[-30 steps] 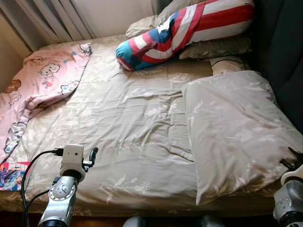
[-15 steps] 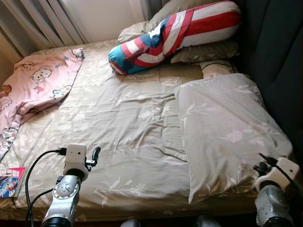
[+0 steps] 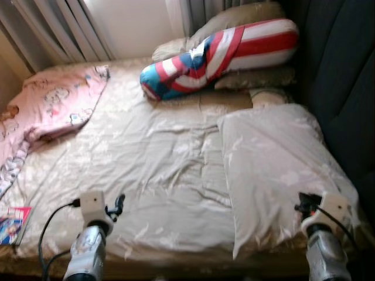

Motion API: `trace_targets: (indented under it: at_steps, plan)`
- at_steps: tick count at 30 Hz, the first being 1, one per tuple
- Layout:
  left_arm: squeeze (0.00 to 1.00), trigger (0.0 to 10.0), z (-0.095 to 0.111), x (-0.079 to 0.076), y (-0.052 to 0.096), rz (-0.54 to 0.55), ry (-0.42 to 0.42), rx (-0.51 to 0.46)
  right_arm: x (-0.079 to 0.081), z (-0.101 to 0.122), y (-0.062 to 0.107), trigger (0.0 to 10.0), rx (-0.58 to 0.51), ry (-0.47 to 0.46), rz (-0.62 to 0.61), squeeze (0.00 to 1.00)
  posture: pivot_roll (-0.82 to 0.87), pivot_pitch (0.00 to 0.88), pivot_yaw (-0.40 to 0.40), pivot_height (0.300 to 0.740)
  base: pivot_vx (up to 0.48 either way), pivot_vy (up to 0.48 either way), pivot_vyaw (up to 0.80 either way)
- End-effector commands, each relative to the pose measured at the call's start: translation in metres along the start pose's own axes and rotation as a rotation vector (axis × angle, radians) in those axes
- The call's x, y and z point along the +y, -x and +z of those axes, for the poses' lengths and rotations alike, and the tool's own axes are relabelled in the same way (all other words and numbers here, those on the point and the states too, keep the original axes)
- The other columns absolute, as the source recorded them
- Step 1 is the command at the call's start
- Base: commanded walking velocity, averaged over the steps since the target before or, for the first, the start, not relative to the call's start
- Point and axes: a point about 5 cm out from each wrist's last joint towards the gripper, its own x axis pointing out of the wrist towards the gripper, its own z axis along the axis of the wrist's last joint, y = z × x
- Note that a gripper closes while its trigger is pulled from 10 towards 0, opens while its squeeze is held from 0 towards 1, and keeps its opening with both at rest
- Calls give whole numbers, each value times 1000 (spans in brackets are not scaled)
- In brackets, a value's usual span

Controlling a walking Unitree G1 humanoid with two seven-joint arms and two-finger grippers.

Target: Clean up the room

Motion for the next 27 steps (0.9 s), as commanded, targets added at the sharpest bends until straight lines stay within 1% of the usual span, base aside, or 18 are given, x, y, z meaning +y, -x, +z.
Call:
trace_targets:
  at_steps: [1,4,5,6,7,8,11,12,14,17,20,22,24,27]
  plan:
    - [0,10000,-10,7,3,35,-7,48,1,-12,5,10000,46,32,15,0,-190,9,83,740,0,0,0]
    - [0,10000,-23,7,8,40,-23,107,1,-26,11,10000,101,42,26,0,-189,0,78,740,0,0,0]
    - [0,10000,-32,8,12,46,-27,145,2,-37,16,10000,151,40,40,0,-186,0,73,740,0,0,0]
    - [0,10000,-32,8,12,46,-27,145,2,-37,16,10000,151,40,40,0,-186,0,73,740,0,0,0]
    - [0,10000,-37,9,14,51,-28,165,2,-42,19,10000,175,46,44,0,-184,0,68,740,0,0,0]
    - [0,10000,-50,11,20,71,-35,230,3,-55,26,10000,234,65,51,0,-181,0,59,740,0,0,0]
    - [0,10000,-66,13,29,83,-48,314,1,-74,36,10000,325,96,39,0,-182,0,49,740,0,0,0]
    - [0,10000,-67,12,29,83,-50,319,1,-75,37,10000,330,100,38,0,-182,0,49,740,0,0,0]
    - [0,10000,-81,13,38,102,-66,391,-2,-90,47,10000,422,116,20,0,-186,0,39,740,0,0,0]
    - [0,10000,-87,12,41,108,-70,420,-3,-97,52,10000,468,126,28,0,-188,0,28,740,0,0,0]
    - [0,10000,-88,11,43,110,-71,429,-3,-99,54,10000,479,125,29,0,-186,0,23,740,0,0,0]
    - [0,10000,-97,6,48,107,-68,473,-5,-108,61,10000,527,129,33,0,-178,0,19,740,0,0,0]
    - [0,10000,-100,4,49,98,-77,487,-7,-110,64,10000,540,137,29,0,-176,0,19,740,0,0,0]
    - [0,10000,-105,6,54,98,-90,521,-9,-113,67,10000,559,143,27,0,-185,0,28,740,0,0,0]
